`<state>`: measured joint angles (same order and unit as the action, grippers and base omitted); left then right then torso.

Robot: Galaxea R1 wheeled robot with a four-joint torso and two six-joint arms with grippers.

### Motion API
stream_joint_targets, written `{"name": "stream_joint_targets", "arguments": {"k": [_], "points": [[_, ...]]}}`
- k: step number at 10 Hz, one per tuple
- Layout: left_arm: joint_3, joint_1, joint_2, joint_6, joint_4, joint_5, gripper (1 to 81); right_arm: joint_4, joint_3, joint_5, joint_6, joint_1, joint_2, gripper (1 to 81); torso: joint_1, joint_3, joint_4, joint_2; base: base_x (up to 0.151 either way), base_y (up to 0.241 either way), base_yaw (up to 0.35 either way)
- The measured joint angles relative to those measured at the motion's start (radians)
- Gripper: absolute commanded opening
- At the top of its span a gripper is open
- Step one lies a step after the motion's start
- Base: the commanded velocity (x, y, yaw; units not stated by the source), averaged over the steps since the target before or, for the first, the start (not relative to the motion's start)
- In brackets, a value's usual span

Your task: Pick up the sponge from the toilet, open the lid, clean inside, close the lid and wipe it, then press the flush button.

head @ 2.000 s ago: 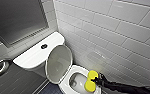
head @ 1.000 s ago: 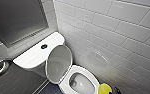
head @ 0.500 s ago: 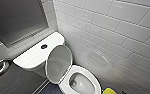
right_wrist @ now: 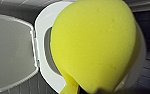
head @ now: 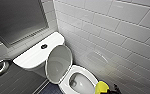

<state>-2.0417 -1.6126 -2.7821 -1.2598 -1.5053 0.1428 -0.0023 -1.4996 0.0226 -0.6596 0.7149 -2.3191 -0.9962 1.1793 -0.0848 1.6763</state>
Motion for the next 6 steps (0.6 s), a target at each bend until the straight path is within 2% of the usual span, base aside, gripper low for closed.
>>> {"name": "stream_joint_targets", "arguments": {"k": [3,6], "points": [[0.000,0.000,0.000,0.001,0.000,0.000,81.1,-0.016,-0.142,-0.120,0.001,-0.106,-0.199,1.0,0.000,0.000,0.000,0.000,0.000,0.000,0.000],[0.000,0.000,0.000,0.001,0.000,0.000,81.1,-0.035,-0.299,-0.228,0.000,-0.191,-0.340,1.0,0.000,0.000,0.000,0.000,0.000,0.000,0.000]]}}
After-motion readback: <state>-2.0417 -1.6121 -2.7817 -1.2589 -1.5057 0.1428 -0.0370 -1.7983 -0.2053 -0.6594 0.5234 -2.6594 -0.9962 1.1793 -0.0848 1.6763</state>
